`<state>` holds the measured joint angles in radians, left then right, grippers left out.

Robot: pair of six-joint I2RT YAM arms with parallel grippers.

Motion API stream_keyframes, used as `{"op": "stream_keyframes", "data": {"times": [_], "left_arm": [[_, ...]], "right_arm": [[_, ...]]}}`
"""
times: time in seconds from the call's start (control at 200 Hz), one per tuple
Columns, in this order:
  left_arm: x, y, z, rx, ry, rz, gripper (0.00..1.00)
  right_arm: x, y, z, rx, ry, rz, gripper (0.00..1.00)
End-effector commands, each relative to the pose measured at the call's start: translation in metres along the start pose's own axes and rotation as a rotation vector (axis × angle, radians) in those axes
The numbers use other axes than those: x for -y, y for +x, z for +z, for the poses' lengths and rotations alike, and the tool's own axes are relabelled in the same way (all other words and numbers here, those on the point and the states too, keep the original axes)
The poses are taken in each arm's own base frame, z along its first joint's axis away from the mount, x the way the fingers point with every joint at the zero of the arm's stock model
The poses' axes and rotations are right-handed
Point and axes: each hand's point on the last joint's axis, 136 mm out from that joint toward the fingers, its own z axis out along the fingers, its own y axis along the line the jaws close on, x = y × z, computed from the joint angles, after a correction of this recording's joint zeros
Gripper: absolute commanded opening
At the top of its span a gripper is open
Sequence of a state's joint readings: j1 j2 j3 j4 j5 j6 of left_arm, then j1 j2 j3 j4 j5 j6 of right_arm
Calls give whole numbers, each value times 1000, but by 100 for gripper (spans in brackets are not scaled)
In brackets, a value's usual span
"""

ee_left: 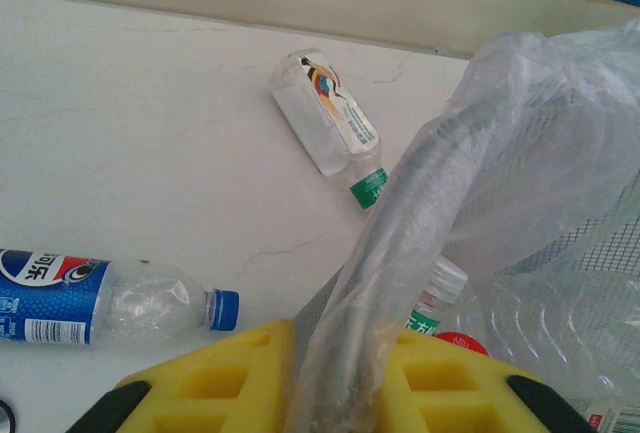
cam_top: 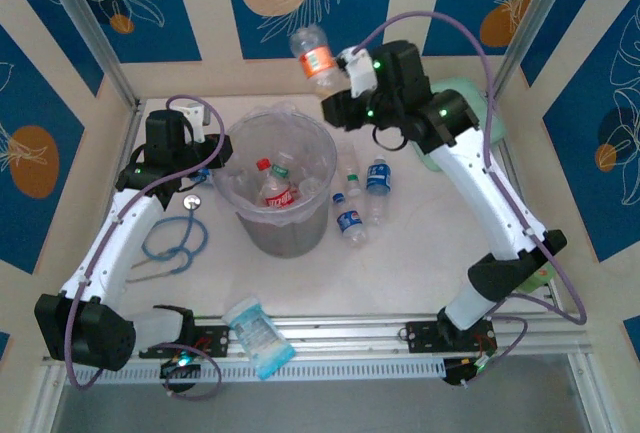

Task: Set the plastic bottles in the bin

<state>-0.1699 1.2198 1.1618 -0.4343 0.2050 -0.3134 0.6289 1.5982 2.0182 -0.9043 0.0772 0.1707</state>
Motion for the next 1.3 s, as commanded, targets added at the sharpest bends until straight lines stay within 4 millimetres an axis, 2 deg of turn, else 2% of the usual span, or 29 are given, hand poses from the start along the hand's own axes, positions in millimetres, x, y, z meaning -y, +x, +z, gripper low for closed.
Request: {"op": "stream_keyframes", "data": {"times": [0.0,0.245,0.33,0.43,0.625,0.74,0.83,0.97,1.086,1.171,1.296], "left_arm": [[-14,18,4,-53,-41,-11,23],[-14,19,4,-54,-40,-12,23],[-14,19,5,-55,-42,-12,23],[-15,18,4,-50,-45,-7,23],[-15,19,4,-53,-47,-7,23],[-15,19,5,-56,-45,-7,23],[-15,19,4,-55,-45,-7,23],[-15,18,4,-53,-44,-6,23],[-14,18,3,-50,-44,-4,23],[-14,18,4,-54,-38,-7,23],[-13,18,3,-51,-38,-6,23]], "right_arm": [[-25,42,15,-141,-36,-67,0],[-51,93,46,-313,-54,-128,0],[-55,104,53,-356,-49,-163,0],[-47,115,61,-396,-14,-184,0],[-31,127,71,-440,47,-211,11],[-29,127,73,-444,46,-209,21],[-31,122,74,-437,42,-215,40],[-34,109,71,-410,54,-232,54],[-35,93,68,-369,63,-247,56],[-44,78,68,-323,40,-246,55],[-61,71,89,-294,-20,-251,47]]}}
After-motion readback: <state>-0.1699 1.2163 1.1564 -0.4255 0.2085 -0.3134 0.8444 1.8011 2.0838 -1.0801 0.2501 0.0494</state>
